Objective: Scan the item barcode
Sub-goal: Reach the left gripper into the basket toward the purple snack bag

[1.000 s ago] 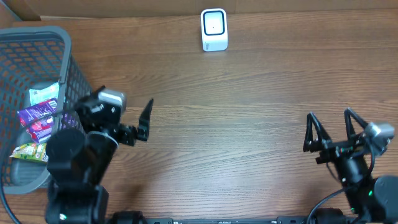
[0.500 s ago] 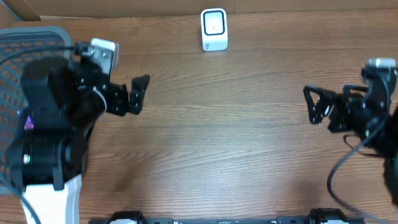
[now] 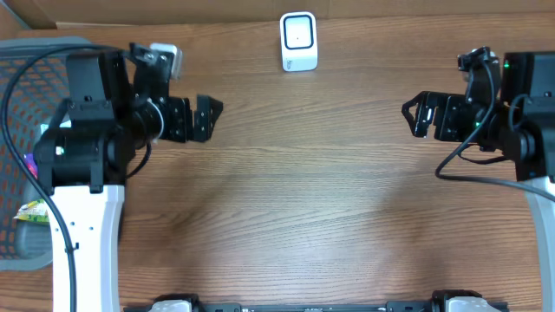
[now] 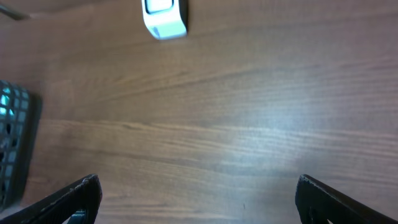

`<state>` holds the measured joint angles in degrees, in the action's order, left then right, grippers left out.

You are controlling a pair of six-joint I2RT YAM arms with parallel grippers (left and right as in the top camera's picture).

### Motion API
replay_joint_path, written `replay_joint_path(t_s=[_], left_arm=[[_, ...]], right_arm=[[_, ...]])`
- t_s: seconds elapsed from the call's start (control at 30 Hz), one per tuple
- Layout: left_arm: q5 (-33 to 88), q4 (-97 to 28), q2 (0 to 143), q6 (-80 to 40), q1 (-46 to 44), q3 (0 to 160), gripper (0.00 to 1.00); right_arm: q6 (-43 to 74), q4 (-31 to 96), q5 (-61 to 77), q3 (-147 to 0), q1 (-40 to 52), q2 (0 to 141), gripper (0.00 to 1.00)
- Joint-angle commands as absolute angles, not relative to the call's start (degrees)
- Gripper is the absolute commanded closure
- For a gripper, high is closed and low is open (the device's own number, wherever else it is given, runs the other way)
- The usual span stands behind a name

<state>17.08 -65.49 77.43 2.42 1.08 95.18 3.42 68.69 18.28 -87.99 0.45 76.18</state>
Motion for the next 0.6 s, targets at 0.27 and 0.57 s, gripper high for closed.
replay_joint_path(t_s=[0.27, 0.57], left_arm=[[-14.17, -83.85, 79.48, -27.27, 19.84, 118.93, 0.01], [-4.45, -85.14, 85.45, -19.57, 45.19, 113.65, 0.02]], right_arm=[[2.94, 71.02, 19.66, -89.17, 0.30, 76.75, 0.00], [2.94, 71.35, 19.86, -89.14, 0.32, 76.75, 0.00]])
